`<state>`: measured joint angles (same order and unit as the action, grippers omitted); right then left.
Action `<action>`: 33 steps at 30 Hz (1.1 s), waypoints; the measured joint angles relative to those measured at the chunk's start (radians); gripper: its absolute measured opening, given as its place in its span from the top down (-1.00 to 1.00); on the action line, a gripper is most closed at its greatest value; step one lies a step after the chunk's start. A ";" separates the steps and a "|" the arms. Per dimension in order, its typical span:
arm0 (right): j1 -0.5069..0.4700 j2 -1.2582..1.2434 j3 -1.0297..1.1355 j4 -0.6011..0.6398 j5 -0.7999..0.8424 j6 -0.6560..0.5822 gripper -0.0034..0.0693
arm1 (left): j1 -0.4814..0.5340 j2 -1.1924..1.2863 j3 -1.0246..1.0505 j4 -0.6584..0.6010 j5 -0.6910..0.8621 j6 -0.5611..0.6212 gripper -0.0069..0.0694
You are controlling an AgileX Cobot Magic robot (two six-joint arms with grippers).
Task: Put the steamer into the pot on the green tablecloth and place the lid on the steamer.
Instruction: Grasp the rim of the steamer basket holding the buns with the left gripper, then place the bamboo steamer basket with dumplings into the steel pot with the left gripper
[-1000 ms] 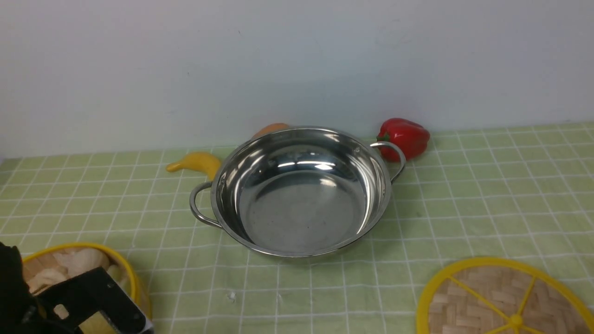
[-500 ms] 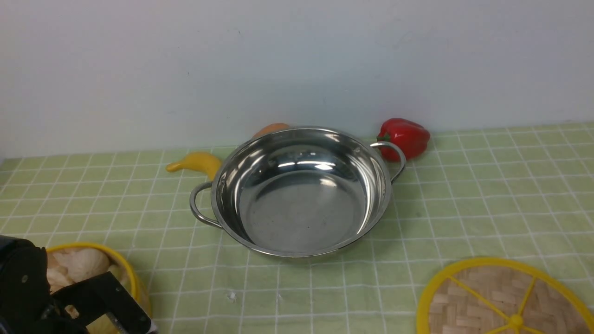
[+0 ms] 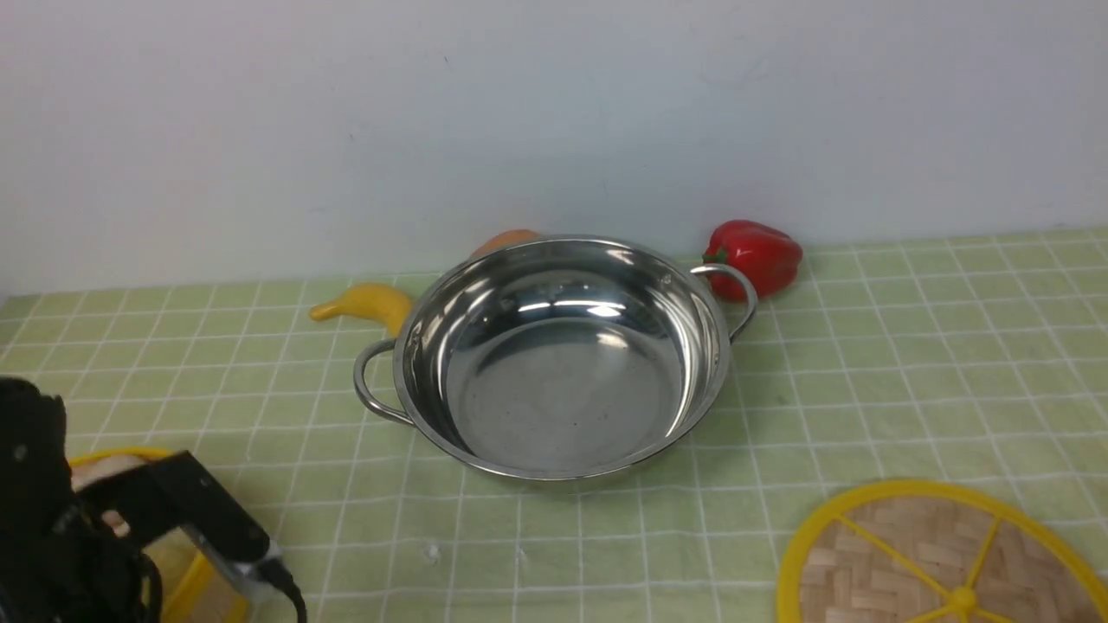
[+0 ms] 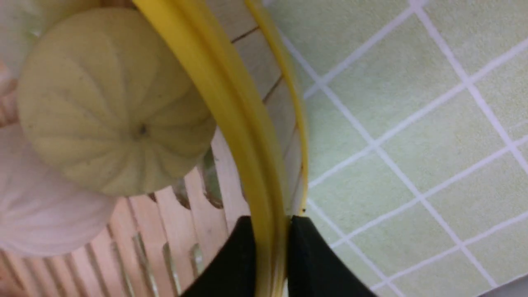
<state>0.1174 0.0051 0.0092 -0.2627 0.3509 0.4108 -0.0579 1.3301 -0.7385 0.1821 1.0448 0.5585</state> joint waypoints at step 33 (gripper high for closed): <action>0.000 0.000 0.000 0.000 0.000 0.000 0.24 | -0.522 0.401 -0.619 -0.037 -0.206 0.334 0.54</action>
<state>0.1174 0.0051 0.0092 -0.2627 0.3509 0.4108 -0.5794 1.7307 -1.3577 0.1447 0.8386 0.8922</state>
